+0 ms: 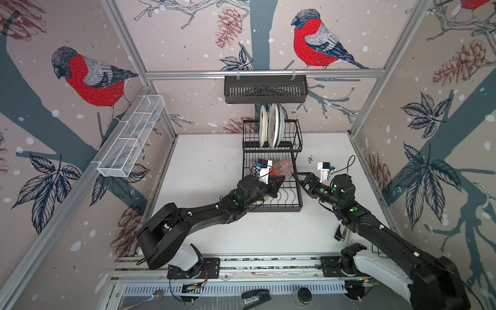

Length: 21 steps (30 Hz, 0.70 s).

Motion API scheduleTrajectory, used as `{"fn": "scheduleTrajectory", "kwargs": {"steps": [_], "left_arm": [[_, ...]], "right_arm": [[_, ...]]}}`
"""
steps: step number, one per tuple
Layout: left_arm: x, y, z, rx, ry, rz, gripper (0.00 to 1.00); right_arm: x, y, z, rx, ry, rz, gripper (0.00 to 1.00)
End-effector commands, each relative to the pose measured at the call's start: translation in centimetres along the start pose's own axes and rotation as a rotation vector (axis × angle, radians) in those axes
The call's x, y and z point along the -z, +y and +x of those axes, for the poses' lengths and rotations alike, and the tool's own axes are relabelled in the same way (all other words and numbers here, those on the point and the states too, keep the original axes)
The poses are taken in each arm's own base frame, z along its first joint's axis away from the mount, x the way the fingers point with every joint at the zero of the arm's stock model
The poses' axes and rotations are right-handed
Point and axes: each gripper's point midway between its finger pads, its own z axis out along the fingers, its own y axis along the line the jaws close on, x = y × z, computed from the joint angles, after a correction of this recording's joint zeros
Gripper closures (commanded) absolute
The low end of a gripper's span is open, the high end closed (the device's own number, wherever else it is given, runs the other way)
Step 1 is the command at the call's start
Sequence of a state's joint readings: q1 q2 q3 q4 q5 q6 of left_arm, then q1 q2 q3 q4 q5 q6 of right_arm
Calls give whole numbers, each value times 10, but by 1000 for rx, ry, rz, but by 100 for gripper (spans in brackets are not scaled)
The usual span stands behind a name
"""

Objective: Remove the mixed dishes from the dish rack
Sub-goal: 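Close the left gripper on the pink cup held by the right gripper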

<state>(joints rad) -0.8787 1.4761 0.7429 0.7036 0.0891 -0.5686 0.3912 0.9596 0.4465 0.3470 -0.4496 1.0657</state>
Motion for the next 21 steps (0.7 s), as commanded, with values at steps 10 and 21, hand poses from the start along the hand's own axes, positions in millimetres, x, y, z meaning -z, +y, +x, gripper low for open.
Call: {"fn": "scheduleTrajectory", "kwargs": {"steps": [10, 21], "left_arm": [[1, 19, -1, 4, 30, -130, 100], [16, 30, -6, -37, 19, -210, 100]], "right_arm": [[7, -11, -7, 56, -55, 70, 1], [12, -22, -12, 80, -87, 144, 0]]}}
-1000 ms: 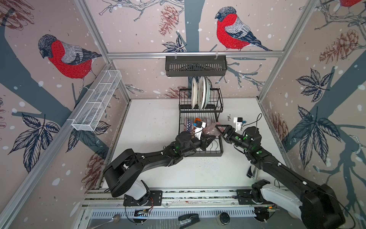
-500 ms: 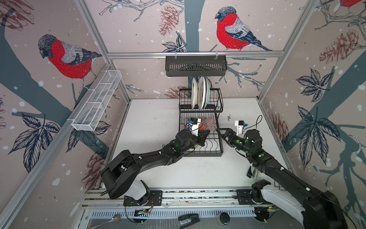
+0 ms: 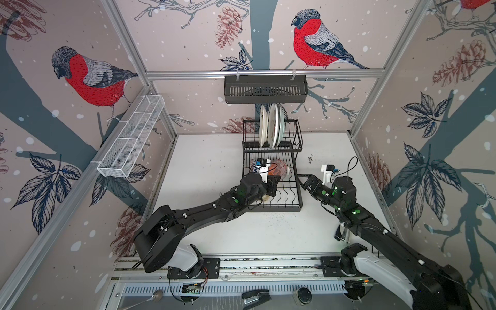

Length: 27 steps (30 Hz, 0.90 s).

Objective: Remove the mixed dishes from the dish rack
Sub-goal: 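Close the left gripper on the pink cup held by the right gripper, then lift the pink cup out with the left gripper while the right gripper releases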

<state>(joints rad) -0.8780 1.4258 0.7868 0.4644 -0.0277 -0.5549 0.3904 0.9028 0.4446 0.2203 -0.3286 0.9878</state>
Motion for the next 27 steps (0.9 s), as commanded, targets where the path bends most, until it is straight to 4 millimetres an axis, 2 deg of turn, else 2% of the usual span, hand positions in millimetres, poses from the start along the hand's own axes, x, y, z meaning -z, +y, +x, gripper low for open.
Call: {"fn": "scheduleTrajectory", "kwargs": {"steps": [1, 6, 13, 20, 27], "left_arm": [[10, 7, -10, -19, -57, -40, 100], [36, 25, -19, -9, -100, -122, 100], [70, 53, -30, -28, -100, -258, 100], [115, 111, -33, 123, -123, -434, 100], [142, 161, -37, 203, -63, -633, 100]], "right_arm": [[1, 0, -6, 32, -25, 20, 0], [2, 2, -7, 56, -24, 18, 1], [1, -5, -6, 74, -38, 54, 1], [0, -1, -6, 131, -56, 67, 0], [-1, 1, -4, 199, -70, 89, 1]]}}
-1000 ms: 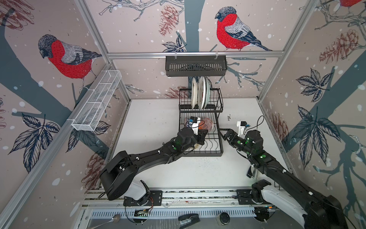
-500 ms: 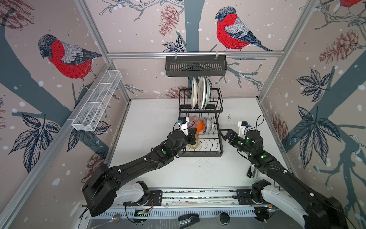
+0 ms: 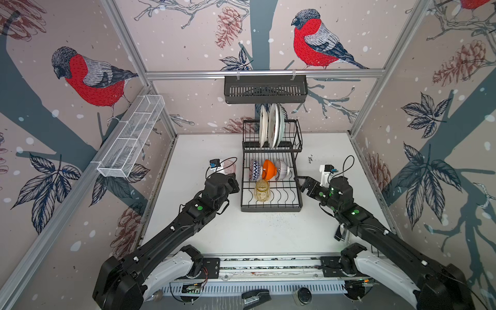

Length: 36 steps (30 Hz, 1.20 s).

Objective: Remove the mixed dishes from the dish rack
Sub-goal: 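Lift the pink cup out with the left gripper while the right gripper releases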

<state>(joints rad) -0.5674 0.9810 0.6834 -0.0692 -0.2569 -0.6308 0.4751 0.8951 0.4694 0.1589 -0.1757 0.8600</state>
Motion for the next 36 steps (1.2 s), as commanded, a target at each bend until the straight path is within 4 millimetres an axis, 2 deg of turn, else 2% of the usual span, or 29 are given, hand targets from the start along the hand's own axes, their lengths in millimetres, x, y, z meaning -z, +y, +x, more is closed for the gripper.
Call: {"fn": "scheduleTrajectory", "kwargs": {"steps": [1, 8, 13, 20, 21, 25, 32, 36], "left_arm": [[-3, 30, 2, 41, 65, -123, 100], [-27, 80, -22, 185, 141, -230, 100], [-51, 127, -40, 303, 242, -318, 100], [-72, 177, -71, 276, 330, -527, 100], [-75, 181, -78, 272, 337, -532, 100], [-88, 191, -86, 270, 426, -553, 100], [-117, 201, -67, 261, 557, -552, 100], [-126, 211, -64, 236, 588, -587, 100]], "right_arm": [[1, 0, -7, 59, -40, 22, 0], [8, -6, -8, 109, -72, 58, 0], [10, -11, -7, 121, -95, 62, 0], [11, -15, -5, 128, -79, 60, 1], [11, -16, -5, 128, -77, 62, 1], [11, -23, -3, 128, -59, 75, 1], [12, -31, 0, 122, -44, 80, 1], [12, -34, 3, 124, -33, 85, 1]]}}
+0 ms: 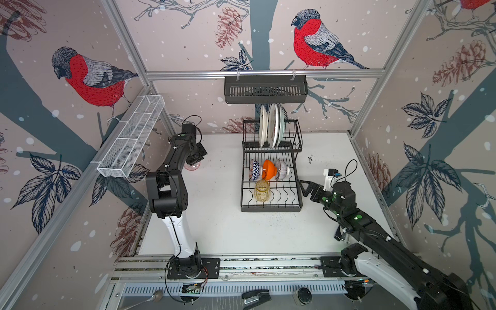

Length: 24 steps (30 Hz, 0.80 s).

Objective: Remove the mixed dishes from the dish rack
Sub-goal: 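Lift the pink cup out with the left gripper while the right gripper releases, then carry the pink cup toward the table's far corner with the left gripper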

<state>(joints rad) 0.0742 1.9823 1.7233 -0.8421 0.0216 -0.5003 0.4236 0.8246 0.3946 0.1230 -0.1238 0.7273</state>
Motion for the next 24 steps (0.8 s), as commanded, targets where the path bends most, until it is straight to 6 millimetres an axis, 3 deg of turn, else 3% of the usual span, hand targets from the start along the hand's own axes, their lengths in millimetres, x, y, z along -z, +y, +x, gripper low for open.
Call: {"fn": "scheduleTrajectory", "kwargs": {"steps": [1, 12, 20, 24], "left_arm": [[-5, 7, 5, -35, 41, -46, 100], [-30, 7, -1, -100, 111, -87, 100], [-23, 6, -18, -142, 94, -125, 100], [-22, 7, -22, -151, 86, -134, 94]], "right_arm": [[0, 2, 1, 15, 6, -13, 0], [-1, -8, 8, -22, 14, 12, 1], [-5, -8, 9, -33, 24, 6, 0], [-7, -5, 10, -34, 39, -2, 1]]}}
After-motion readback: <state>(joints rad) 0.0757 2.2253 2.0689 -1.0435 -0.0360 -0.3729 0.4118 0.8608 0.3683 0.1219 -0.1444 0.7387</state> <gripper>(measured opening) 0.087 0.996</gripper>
